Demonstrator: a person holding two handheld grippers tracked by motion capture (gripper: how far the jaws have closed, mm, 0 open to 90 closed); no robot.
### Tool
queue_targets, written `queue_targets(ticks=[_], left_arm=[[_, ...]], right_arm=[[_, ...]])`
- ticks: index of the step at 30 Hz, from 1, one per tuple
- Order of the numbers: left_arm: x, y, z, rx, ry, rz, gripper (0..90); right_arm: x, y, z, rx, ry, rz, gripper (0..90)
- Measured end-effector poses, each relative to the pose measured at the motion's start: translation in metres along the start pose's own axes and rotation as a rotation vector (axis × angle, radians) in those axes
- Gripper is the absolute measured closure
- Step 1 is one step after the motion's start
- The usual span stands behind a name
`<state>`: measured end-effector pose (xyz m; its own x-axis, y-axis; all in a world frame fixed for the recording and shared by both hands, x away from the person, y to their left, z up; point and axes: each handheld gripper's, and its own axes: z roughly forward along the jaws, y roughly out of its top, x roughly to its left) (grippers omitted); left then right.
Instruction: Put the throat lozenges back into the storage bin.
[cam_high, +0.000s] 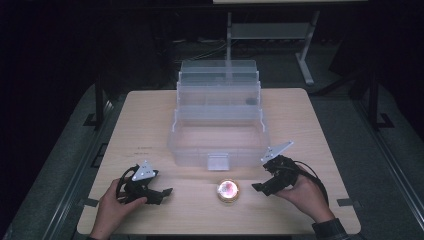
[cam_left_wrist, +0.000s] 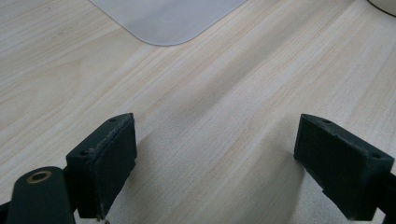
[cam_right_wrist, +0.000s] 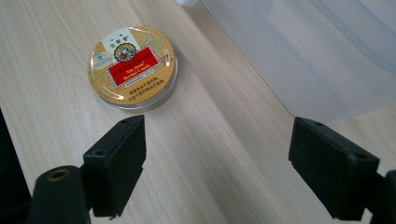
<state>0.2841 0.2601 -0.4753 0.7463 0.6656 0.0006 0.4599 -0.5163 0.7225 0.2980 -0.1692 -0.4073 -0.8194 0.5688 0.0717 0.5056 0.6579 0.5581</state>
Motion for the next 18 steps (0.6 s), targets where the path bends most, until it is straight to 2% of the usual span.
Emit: queue_targets(ticks=[18], left_arm=[[0.000, 0.000, 0.000, 0.001, -0.001, 0.000, 12.2]], right_arm=[[0.013, 0.019, 0.007, 0.021, 0.035, -0.075, 18.4]])
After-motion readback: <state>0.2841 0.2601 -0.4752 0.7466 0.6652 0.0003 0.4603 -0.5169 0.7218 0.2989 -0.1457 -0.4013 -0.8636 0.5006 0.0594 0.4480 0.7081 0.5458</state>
